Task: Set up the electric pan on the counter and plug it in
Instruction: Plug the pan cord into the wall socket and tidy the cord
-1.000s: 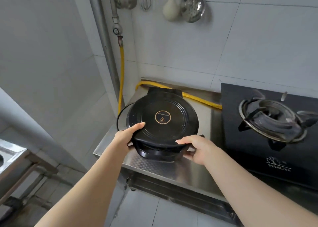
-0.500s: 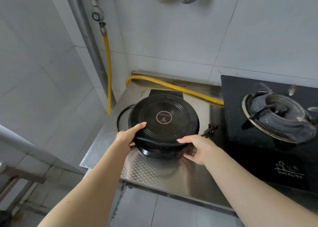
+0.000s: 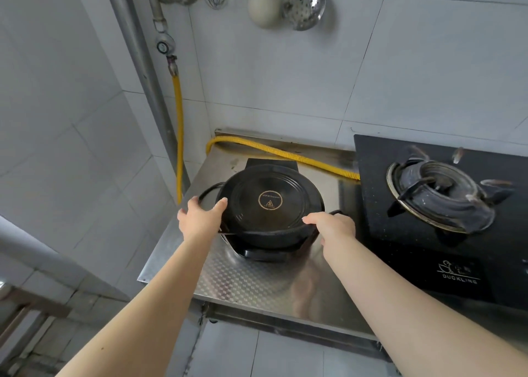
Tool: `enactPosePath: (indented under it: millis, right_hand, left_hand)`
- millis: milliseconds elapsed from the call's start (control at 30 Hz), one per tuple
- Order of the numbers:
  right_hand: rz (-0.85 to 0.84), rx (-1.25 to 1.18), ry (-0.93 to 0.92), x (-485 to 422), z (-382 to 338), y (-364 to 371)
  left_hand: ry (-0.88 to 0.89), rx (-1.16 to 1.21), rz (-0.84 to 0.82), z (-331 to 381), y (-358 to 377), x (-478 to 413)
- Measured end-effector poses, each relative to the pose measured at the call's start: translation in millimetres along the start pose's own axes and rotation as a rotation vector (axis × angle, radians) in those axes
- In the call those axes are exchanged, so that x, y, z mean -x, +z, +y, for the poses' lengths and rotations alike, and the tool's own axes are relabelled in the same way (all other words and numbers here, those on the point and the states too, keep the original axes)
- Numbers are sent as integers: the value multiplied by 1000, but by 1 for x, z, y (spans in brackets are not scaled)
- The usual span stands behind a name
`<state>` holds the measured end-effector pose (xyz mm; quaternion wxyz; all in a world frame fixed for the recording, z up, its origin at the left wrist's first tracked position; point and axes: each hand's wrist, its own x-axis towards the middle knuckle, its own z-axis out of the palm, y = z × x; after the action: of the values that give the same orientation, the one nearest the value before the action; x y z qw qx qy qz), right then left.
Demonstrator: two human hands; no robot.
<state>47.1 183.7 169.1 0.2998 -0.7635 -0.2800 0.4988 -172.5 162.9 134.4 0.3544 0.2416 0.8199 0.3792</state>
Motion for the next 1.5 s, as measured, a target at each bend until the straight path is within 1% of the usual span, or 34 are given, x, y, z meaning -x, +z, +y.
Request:
enactPosePath:
  millis: [33, 100, 167, 233, 333, 400, 500, 633, 700, 833, 933, 1033, 1133, 1167, 1267, 1333, 1400, 1467, 1500]
  right_hand:
    - [28, 9, -31, 4, -5, 1]
    - [27, -7, -90, 11, -18, 3]
    - [-20, -76, -110, 18, -32, 7]
    - [-73, -199, -138, 29, -48, 8]
    - [-140, -348, -201, 46, -77, 5]
    - [-180, -400, -238, 54, -98, 1]
    - [-250, -465, -273, 59, -124, -4]
    - [-337, -521, -282, 63, -144, -9]
    - [-356, -533, -265, 59, -150, -9]
    - [-369, -586, -185, 42, -165, -7]
    - [-384, -629, -78, 27, -171, 0]
    - [-357, -603, 22, 12, -178, 3]
    - [-275, -495, 144, -12, -189, 0]
    - [-237, -465, 155, -22, -193, -1]
    - [-156, -405, 87, -45, -201, -1]
    - [-89, -446, -9, -56, -206, 5]
    - [-9, -491, -149, -64, -216, 20]
    - [31, -460, -263, -63, -223, 33]
    - [54, -433, -308, -63, -227, 39]
  left_hand:
    - [66, 11, -16, 4, -5, 2]
    - [197, 32, -71, 15, -14, 10]
    - [312, 31, -140, 28, -19, 24]
    - [401, -1, -248, 40, -19, 36]
    - [437, -77, -389, 57, -19, 46]
    - [441, -102, -417, 67, -21, 49]
    - [491, -164, -368, 83, -23, 50]
    - [599, -374, -247, 105, -23, 50]
    - [618, -447, -165, 115, -22, 49]
    - [616, -337, 71, 135, -31, 38]
    - [726, -358, 180, 149, -38, 22]
    - [846, -375, 220, 160, -38, 11]
    - [866, -365, 226, 168, -29, -9]
    - [868, -350, 218, 171, -26, -18]
    - [849, -300, 146, 181, -20, -45]
    - [831, -323, 46, 186, -15, -67]
    - [758, -387, -112, 189, -7, -97]
    - [649, -504, -284, 186, 2, -118]
    - [620, -587, -350, 185, 9, -128]
